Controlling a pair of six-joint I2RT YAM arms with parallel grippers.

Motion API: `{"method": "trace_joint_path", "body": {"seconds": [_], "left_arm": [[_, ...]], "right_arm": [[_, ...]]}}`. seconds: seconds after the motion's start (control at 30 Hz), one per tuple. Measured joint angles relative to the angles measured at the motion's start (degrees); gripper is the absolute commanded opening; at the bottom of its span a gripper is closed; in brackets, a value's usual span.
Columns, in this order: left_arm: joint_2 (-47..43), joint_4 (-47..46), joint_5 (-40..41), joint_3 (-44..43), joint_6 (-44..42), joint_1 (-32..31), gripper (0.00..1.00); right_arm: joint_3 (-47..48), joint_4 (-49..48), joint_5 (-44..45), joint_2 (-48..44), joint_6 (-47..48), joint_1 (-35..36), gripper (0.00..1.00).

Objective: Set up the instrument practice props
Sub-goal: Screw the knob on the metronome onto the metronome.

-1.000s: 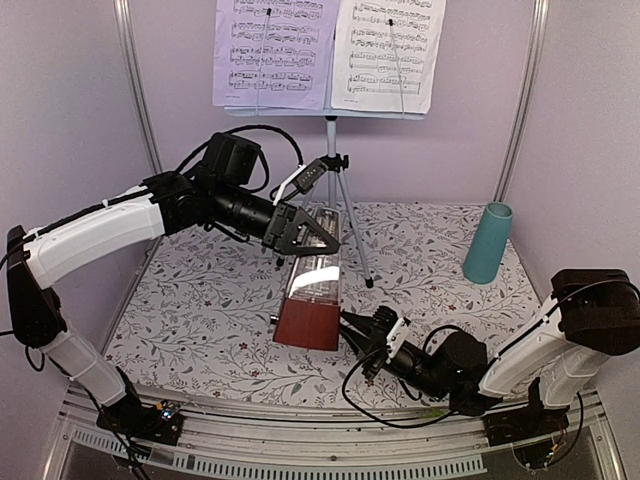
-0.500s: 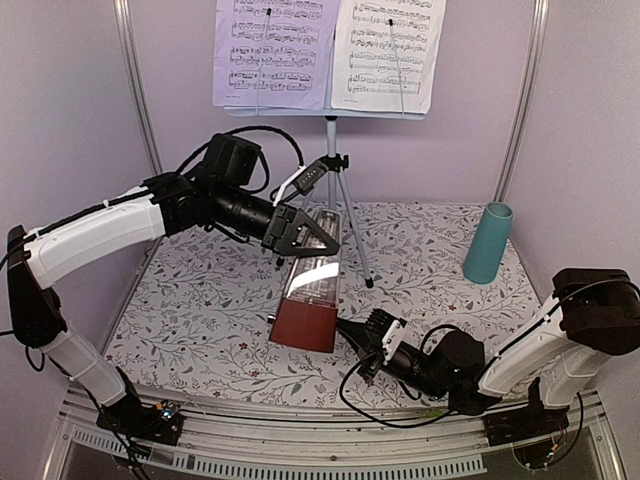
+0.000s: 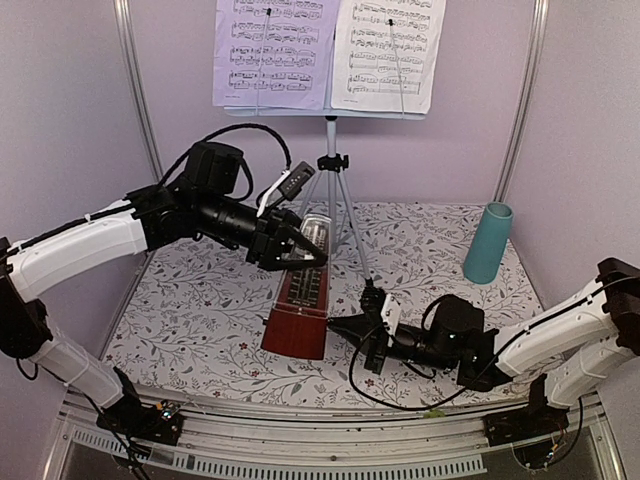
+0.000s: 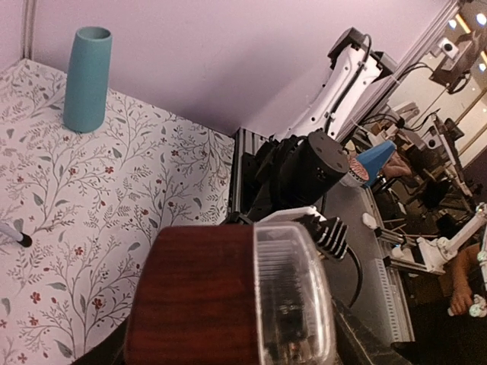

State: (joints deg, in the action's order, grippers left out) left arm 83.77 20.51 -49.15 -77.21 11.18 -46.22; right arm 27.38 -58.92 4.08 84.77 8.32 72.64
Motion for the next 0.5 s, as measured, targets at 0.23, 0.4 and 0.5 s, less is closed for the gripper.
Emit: {"method": "trace_joint_path", "body": {"seconds": [0.23, 0.4, 0.5], "left_arm": [[-4.83, -5.35, 5.86, 4.48, -9.35, -3.08, 0.0], [-8.26, -10.97, 11.34, 8.96, -15.61, -6.71, 0.0], [-10.51, -15.13, 14.47, 12.17, -19.47, -8.39, 0.0]], "right_arm": [[6.51, 15.96, -16.83, -2.84, -14.49, -8.31, 0.0], [10.16, 23.02, -29.29, -2.84, -25.77, -14.1, 0.0], [11.74, 25.14, -35.95, -2.84, -32.11, -17.66, 0.0]]}}
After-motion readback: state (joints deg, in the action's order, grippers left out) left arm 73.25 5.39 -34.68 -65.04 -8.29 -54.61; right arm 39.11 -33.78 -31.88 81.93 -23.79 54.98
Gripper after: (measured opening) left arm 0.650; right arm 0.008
